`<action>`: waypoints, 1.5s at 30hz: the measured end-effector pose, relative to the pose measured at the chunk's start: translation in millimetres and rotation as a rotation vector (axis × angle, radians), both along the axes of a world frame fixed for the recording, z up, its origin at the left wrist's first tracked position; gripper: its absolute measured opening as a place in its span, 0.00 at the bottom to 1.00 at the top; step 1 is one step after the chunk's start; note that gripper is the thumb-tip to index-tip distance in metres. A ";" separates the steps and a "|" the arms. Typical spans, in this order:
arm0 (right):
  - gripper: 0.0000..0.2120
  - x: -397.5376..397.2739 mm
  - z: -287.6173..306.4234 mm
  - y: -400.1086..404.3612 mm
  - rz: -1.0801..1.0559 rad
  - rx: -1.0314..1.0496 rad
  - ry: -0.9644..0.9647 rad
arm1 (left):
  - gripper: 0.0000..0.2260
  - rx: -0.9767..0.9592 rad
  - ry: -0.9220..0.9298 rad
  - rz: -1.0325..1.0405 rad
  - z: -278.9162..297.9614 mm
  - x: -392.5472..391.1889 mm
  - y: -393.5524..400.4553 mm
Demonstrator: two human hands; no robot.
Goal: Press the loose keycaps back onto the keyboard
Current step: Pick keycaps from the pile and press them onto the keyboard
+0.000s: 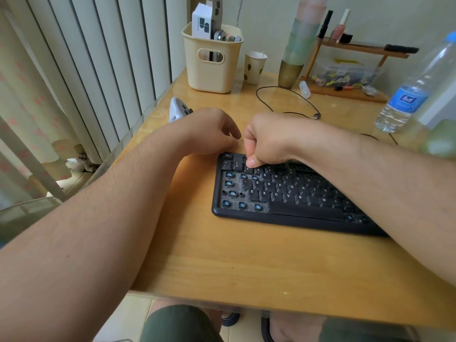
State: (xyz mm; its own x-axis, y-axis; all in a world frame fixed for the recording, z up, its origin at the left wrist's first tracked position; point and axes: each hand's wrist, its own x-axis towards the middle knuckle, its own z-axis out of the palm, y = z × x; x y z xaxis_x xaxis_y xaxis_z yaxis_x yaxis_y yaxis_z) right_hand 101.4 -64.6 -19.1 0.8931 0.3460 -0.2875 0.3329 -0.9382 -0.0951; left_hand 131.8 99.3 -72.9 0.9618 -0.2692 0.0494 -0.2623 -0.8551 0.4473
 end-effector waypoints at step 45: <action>0.19 -9.3 -38.7 -110.1 0.020 1.040 -0.495 | 0.11 -1.198 0.516 -0.098 22.5 -26.1 -58.6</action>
State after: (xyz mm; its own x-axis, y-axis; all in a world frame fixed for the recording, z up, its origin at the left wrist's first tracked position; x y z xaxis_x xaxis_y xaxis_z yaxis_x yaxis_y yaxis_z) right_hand 92.1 -174.8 -57.8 0.8201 0.2259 0.5257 0.5637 -0.4769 -0.6744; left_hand 105.6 40.7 -50.4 0.9209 -0.3851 -0.0606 0.1292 0.1548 0.9795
